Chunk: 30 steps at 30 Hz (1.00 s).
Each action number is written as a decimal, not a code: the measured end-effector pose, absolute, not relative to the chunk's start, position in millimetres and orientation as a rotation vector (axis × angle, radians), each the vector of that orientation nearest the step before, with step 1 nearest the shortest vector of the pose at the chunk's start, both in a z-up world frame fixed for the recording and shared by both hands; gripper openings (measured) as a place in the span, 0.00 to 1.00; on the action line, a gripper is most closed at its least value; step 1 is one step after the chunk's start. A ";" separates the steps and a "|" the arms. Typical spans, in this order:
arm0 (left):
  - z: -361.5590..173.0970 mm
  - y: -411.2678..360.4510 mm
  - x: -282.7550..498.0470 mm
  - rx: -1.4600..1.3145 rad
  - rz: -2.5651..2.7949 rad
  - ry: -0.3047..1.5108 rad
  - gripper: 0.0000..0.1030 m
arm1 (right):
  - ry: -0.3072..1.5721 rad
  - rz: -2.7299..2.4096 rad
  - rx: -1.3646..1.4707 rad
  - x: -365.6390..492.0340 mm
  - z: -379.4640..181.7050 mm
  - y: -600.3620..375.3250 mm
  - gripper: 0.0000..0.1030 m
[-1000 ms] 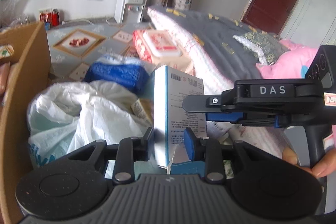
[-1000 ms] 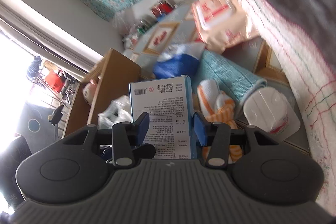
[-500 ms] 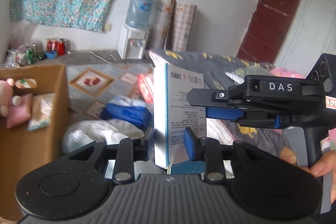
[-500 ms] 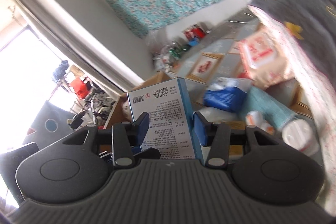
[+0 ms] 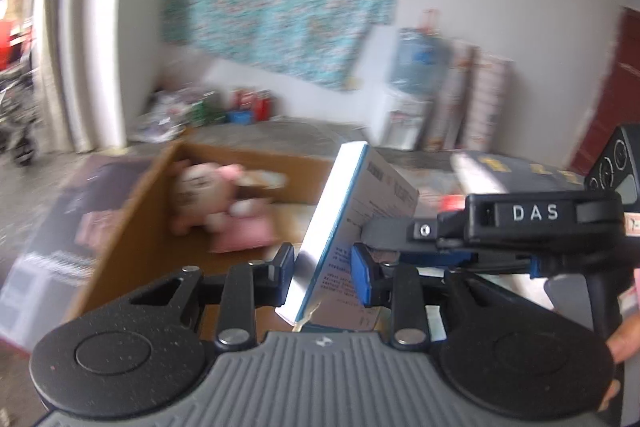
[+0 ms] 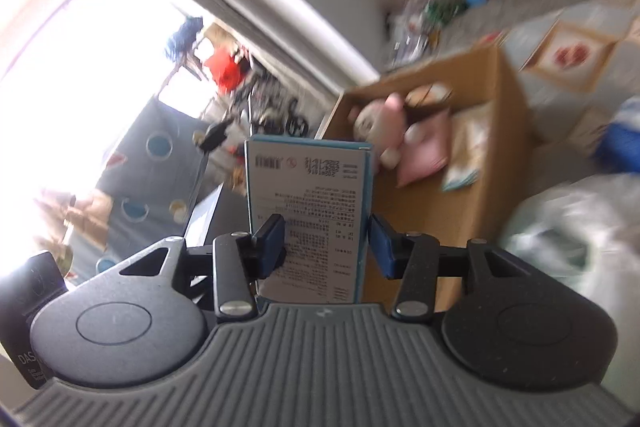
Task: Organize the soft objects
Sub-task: 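Carry the medicine carton with the right tool over the cardboard box, then lower the carton into the box and open the right tool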
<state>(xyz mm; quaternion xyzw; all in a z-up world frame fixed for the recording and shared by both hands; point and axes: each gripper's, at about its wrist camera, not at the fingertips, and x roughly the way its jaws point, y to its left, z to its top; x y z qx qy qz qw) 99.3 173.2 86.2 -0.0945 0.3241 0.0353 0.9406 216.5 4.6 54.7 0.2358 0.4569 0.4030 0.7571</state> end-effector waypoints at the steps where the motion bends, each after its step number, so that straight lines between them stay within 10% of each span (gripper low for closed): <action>1: 82.9 187.3 101.3 -0.203 0.093 0.675 0.30 | 1.023 0.882 0.507 220.9 48.5 21.0 0.44; 30: 12.8 308.9 143.4 -0.213 0.267 0.841 0.36 | 1.475 0.632 0.419 310.3 -107.8 164.7 0.43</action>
